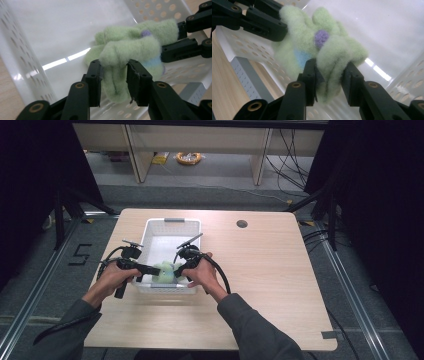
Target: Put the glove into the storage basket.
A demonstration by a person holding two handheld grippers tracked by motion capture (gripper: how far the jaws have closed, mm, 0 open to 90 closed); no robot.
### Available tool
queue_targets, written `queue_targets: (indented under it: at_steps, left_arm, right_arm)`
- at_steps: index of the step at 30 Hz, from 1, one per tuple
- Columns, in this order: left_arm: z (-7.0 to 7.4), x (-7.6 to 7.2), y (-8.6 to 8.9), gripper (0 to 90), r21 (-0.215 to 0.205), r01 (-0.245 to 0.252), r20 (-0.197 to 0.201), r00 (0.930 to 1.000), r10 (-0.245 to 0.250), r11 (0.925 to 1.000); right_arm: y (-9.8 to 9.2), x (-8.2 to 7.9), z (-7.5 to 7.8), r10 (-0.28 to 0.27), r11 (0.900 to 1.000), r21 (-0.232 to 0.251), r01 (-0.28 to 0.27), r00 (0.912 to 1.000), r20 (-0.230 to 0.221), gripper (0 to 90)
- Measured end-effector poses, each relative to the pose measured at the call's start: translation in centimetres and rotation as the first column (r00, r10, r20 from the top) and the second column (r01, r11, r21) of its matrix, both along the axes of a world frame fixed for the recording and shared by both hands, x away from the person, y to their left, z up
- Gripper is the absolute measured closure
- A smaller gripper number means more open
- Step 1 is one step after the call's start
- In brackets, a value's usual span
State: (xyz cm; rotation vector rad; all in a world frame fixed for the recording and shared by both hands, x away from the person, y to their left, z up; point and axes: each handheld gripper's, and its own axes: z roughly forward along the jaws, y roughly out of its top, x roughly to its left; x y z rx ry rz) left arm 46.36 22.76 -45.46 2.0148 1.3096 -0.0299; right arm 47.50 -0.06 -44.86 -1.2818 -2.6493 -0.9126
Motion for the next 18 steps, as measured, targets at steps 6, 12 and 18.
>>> queue_targets:
  at_steps: [6, 12, 18]
  left_arm:
    - [0.5, 0.0, 0.0, 56.7, -0.023, -0.032, 0.023, 0.9992, 0.032, 0.9992]
    - [1.1, -0.5, -0.4, 53.0, -0.017, -0.027, 0.046, 0.9985, 0.028, 0.9995]
    - [1.5, -0.9, -1.1, 48.8, -0.039, -0.017, 0.059, 0.9981, 0.019, 0.9991]
  right_arm:
    - [0.0, 0.1, -0.1, 0.010, 0.999, -0.035, -0.008, 0.9992, 0.040, 58.8]
    - [-0.1, 0.0, 0.7, 0.004, 0.996, -0.092, 0.003, 0.9970, 0.077, 44.8]
    - [-0.6, -0.1, 2.0, 0.009, 0.999, -0.035, -0.005, 0.9937, 0.112, 44.2]
